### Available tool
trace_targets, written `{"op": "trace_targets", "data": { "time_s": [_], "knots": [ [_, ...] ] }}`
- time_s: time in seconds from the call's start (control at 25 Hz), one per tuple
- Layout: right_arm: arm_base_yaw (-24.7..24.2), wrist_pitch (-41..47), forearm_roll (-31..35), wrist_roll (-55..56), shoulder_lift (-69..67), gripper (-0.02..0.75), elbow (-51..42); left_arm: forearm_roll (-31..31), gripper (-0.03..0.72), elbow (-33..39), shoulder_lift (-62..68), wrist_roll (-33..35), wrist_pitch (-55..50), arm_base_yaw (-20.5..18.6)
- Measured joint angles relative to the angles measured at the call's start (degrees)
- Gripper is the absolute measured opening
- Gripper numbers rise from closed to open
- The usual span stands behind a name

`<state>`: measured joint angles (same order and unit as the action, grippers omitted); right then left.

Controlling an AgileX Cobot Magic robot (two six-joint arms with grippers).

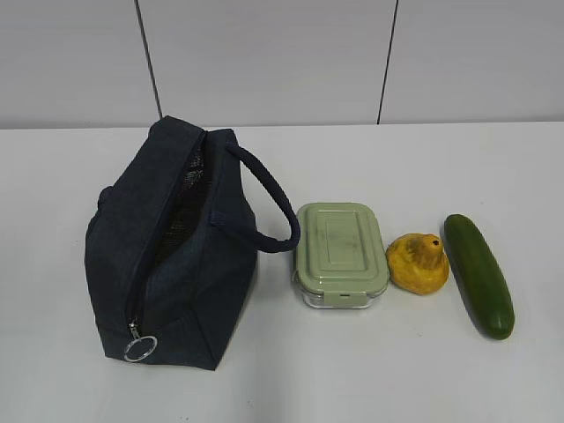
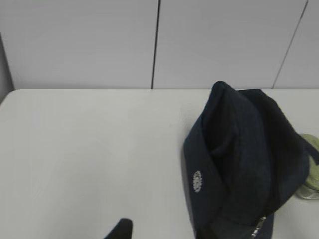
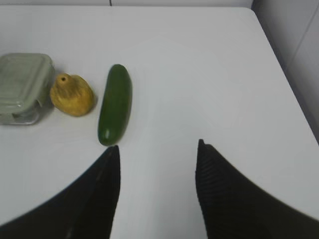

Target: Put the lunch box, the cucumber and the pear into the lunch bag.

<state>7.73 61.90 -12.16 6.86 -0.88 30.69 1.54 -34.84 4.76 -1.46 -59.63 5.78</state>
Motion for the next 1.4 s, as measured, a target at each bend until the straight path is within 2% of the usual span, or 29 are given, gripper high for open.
{"op": "trace_targets", "data": {
  "time_s": [0.24, 0.36, 0.44, 0.56, 0.72, 0.84, 1.0, 1.08, 1.12, 1.24, 1.32, 1.4],
  "knots": [
    [0.53, -10.09, 7.0, -1.6, -17.38, 0.39, 3.84, 11.04, 0.242, -3.52, 18.42, 6.66, 9.05, 0.0],
    [0.53, -11.18, 10.55, -4.29, -26.45, 0.387, 4.54, 16.87, 0.242, -5.84, 29.19, 13.17, 11.83, 0.0],
    [0.53, -11.59, 13.86, -6.86, -32.46, 0.351, 5.14, 20.62, 0.242, -7.88, 35.59, 17.93, 12.25, 0.0],
    [0.53, -12.0, 16.53, -9.64, -40.96, 0.279, 6.24, 22.7, 0.242, -11.22, 43.57, 21.31, 13.93, 0.0],
    [-0.44, -13.69, 18.54, -12.78, -52.57, 0.253, 8.85, 27.72, 0.263, -14.95, 51.79, 28.23, 16.84, 0.0],
    [-4.09, -14.99, 27.69, -19.71, -60.94, 0.252, 11.22, 31.38, 0.29, -15.64, 56.35, 32.55, 17.12, 0.0],
    [-16.55, -14.26, 47.61, -34.42, -69.85, 0.252, 12.9, 31.99, 0.305, -15.64, 58.43, 35.27, 16.93, 0.0],
    [-20.97, -13.03, 55.53, -41.84, -74.13, 0.255, 13.6, 32.65, 0.308, -15.7, 58.43, 35.82, 16.76, 0.0],
    [-22.04, -12.32, 57.17, -44.07, -76.81, 0.265, 14.48, 32.95, 0.308, -15.75, 58.43, 35.9, 16.63, 0.0],
    [-22.18, -8.98, 56.33, -46.37, -84.39, 0.341, 18.3, 33.34, 0.308, -15.75, 58.43, 35.95, 16.63, 0.0],
    [-22.18, -7.9, 54.4, -45.93, -87.81, 0.407, 20.5, 34.01, 0.308, -15.75, 58.43, 35.95, 16.74, 0.0],
    [-22.18, -7.84, 51.45, -44.53, -89.47, 0.44, 21.92, 34.19, 0.308, -15.75, 58.49, 35.95, 16.99, 0.0]
  ]
}}
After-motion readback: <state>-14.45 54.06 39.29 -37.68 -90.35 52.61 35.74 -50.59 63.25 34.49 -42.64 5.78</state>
